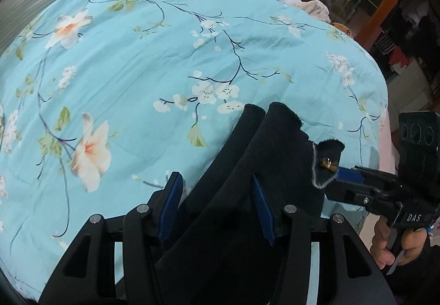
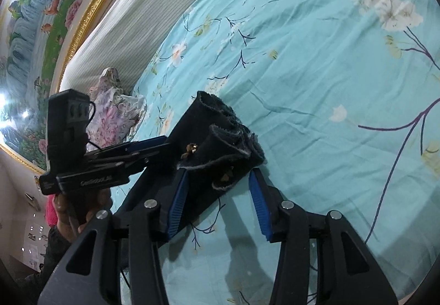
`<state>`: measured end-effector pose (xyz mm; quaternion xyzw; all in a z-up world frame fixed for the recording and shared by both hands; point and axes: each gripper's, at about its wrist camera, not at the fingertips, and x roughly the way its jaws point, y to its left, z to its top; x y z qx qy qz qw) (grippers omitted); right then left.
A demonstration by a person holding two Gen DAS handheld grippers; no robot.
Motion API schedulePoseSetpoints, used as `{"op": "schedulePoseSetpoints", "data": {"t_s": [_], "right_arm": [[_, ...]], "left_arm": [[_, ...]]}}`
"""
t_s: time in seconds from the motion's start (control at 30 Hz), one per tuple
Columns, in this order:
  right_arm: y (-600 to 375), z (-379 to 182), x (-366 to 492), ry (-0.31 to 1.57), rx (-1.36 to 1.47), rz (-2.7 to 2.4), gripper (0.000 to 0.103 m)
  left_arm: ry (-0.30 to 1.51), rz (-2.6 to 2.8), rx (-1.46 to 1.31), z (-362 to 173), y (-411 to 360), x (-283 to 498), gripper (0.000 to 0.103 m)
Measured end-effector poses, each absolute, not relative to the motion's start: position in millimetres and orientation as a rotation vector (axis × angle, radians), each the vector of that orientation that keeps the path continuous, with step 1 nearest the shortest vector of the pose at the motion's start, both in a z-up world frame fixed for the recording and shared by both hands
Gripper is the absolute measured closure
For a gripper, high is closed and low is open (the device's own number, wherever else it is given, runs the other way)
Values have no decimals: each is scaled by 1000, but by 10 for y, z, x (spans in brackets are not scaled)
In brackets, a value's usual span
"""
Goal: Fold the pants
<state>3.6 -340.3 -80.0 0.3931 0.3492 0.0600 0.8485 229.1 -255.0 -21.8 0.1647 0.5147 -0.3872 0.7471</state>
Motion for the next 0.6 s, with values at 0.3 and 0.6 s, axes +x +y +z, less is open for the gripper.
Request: {"op": "schedulePoseSetpoints", "data": {"t_s": [0.3,0.6], "right_arm": [[-3415,-830,23,731,862,142,54],[-3423,-878,65,704,872,145,54]], "left_arm": [[1144,-888,386,-345,-2813,2371,54],[1134,-909,394,-380,-2876,2433,73]]}}
